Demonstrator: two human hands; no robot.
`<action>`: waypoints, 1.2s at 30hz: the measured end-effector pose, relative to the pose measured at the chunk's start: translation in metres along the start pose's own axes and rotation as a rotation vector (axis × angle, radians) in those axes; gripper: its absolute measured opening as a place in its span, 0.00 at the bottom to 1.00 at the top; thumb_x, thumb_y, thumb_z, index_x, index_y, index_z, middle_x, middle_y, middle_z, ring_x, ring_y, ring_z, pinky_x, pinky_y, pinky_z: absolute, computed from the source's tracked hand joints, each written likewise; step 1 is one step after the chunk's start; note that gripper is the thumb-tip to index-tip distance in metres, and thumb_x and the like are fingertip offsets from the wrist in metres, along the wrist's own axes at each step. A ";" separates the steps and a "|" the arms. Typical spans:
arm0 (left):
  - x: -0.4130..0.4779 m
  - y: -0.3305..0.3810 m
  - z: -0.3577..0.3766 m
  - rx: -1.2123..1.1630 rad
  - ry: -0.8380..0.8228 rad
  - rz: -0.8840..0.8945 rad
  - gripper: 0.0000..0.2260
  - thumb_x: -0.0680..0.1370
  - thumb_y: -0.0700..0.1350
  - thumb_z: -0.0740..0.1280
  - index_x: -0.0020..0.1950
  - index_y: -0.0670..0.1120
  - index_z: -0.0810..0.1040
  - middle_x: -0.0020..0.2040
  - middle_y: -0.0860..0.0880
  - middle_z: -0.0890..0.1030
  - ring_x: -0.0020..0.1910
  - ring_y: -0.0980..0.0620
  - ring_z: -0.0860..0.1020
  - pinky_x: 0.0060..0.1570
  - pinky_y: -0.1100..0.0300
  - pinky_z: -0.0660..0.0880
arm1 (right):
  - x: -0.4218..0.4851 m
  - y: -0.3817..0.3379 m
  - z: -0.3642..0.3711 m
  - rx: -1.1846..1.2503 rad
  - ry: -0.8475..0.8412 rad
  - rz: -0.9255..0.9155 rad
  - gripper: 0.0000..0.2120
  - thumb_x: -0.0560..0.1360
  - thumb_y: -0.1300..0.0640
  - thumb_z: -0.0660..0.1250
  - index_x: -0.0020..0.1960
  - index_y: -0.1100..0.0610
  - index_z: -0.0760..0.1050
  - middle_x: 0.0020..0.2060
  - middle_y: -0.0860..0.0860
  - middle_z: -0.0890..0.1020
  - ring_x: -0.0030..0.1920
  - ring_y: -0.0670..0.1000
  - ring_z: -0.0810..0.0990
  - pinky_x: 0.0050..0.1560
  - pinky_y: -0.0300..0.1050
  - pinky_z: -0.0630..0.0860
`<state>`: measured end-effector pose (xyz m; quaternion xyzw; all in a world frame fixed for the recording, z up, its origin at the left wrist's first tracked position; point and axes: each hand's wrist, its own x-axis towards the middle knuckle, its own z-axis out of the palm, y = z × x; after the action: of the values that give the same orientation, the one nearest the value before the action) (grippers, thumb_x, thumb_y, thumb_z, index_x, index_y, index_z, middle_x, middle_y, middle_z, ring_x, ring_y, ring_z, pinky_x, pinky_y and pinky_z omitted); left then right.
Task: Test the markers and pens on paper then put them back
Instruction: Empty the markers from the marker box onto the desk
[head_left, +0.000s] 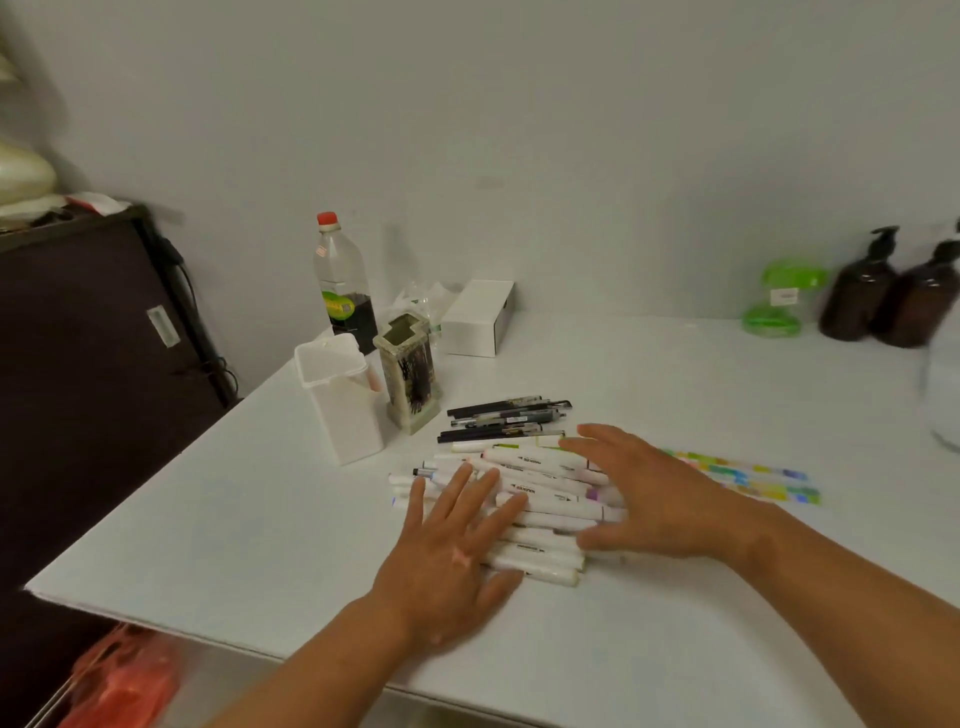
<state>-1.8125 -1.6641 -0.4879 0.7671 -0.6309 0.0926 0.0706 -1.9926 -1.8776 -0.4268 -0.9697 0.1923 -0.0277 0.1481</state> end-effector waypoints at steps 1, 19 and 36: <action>0.004 0.004 0.001 0.020 -0.031 0.016 0.29 0.79 0.68 0.46 0.78 0.67 0.38 0.81 0.56 0.39 0.78 0.52 0.32 0.74 0.38 0.32 | -0.018 0.017 -0.002 -0.008 0.031 0.062 0.45 0.70 0.29 0.68 0.80 0.39 0.53 0.81 0.41 0.54 0.78 0.45 0.58 0.76 0.42 0.59; 0.073 0.012 0.015 -0.006 -0.139 -0.048 0.28 0.79 0.67 0.42 0.77 0.67 0.37 0.81 0.57 0.40 0.79 0.51 0.35 0.76 0.40 0.38 | -0.129 0.081 0.035 -0.009 0.188 0.285 0.22 0.78 0.31 0.58 0.69 0.39 0.71 0.71 0.36 0.68 0.71 0.42 0.67 0.67 0.34 0.62; 0.074 0.019 0.009 -0.041 0.354 0.045 0.07 0.74 0.51 0.70 0.51 0.53 0.81 0.57 0.52 0.76 0.58 0.46 0.74 0.58 0.47 0.69 | -0.125 0.071 0.028 0.014 0.376 0.261 0.12 0.81 0.45 0.65 0.61 0.46 0.80 0.64 0.41 0.77 0.67 0.44 0.74 0.65 0.34 0.62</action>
<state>-1.8169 -1.7408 -0.4798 0.7230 -0.6273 0.2150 0.1940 -2.1305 -1.8849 -0.4746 -0.9134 0.3399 -0.1899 0.1189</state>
